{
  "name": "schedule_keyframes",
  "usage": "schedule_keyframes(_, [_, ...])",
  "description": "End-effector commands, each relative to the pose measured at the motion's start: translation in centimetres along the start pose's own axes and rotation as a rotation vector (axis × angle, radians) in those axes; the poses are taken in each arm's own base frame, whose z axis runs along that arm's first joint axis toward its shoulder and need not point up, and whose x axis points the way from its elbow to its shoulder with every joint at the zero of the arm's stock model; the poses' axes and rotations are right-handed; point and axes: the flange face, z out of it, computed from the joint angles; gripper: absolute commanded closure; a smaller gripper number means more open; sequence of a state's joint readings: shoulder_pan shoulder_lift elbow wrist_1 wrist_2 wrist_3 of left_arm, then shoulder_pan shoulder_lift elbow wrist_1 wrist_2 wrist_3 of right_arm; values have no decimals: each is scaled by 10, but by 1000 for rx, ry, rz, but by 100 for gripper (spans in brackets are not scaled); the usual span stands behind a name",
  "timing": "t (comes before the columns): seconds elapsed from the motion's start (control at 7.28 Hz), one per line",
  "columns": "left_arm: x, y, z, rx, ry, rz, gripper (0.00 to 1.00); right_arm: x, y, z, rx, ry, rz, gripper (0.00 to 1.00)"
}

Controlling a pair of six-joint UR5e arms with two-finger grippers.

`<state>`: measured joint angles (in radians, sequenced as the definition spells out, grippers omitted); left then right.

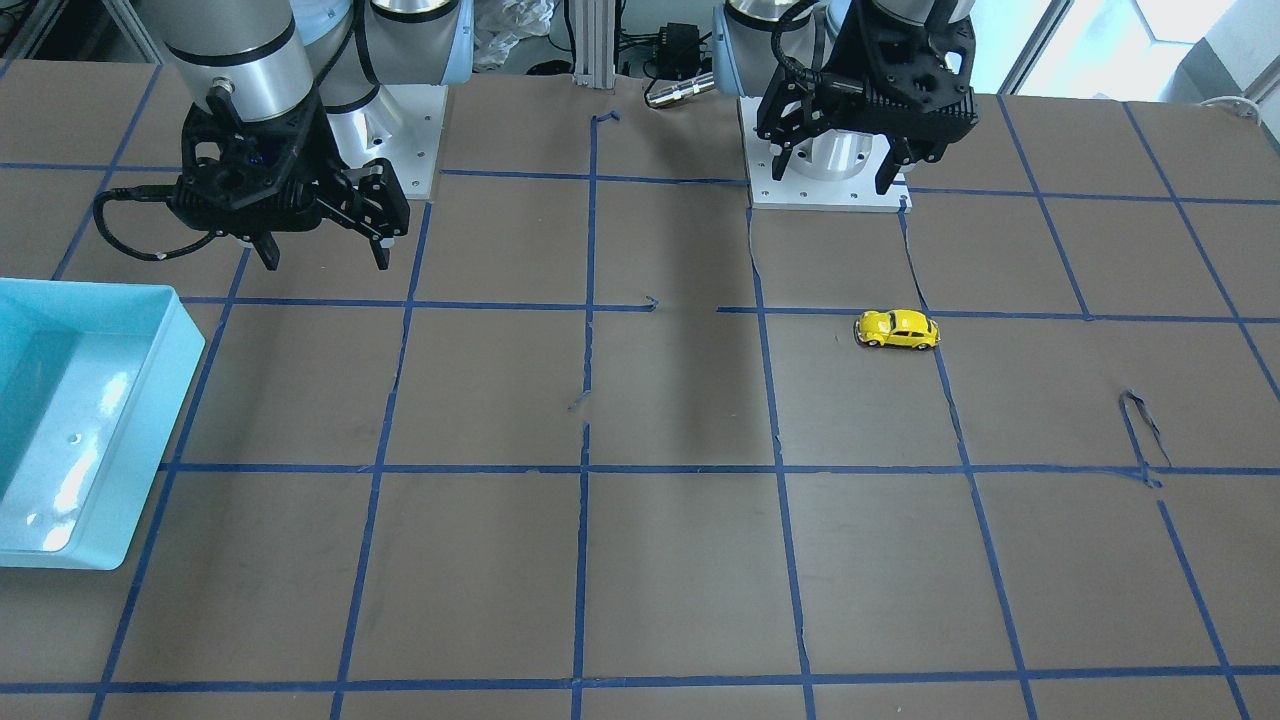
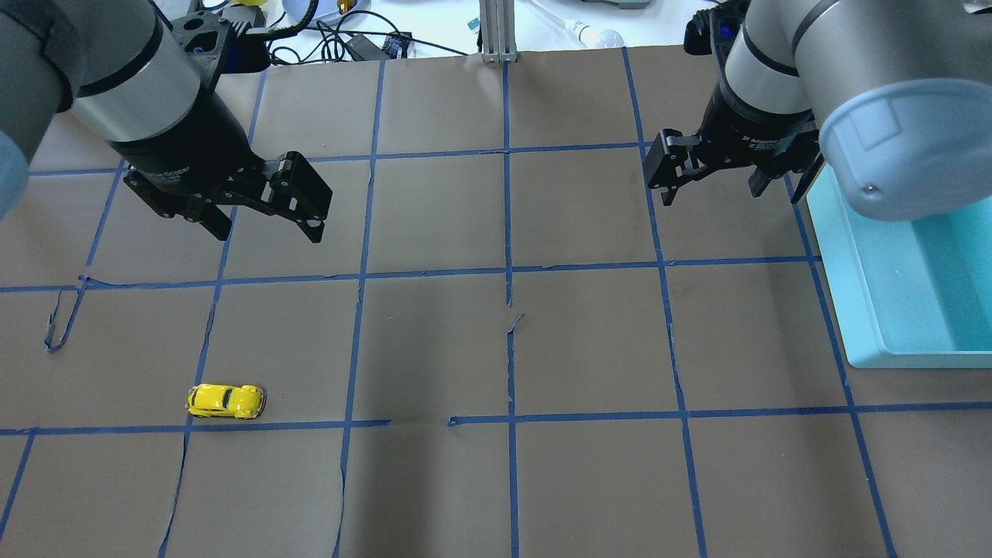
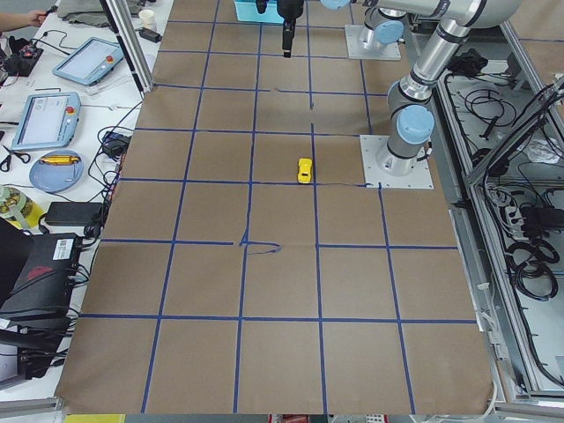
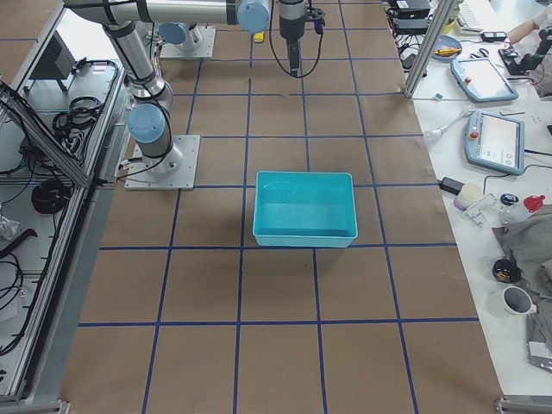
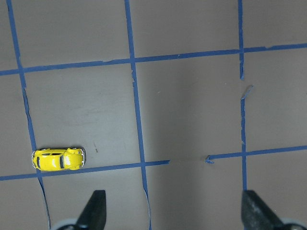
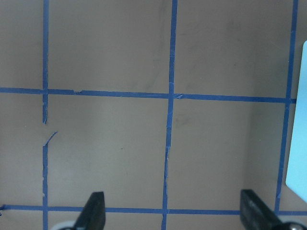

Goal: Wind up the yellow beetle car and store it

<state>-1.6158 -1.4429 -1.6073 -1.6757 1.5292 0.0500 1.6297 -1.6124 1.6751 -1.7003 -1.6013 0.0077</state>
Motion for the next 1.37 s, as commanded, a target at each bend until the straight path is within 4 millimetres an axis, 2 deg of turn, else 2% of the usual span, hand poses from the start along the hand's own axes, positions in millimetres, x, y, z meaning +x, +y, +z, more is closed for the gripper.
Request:
schedule_keyframes(0.0, [-2,-2,13,-16,-4,0,0,0,0,1,-4,0,1,0])
schedule_keyframes(0.27, [-4,-8,31,32,-6,0,0,0,0,1,-5,0,0,0])
schedule_keyframes(0.41, [-10,-13,31,58,-9,-20,0,0,0,1,-7,0,0,0])
schedule_keyframes(1.24, [-12,-11,29,63,-10,-24,0,0,0,1,-4,0,1,0])
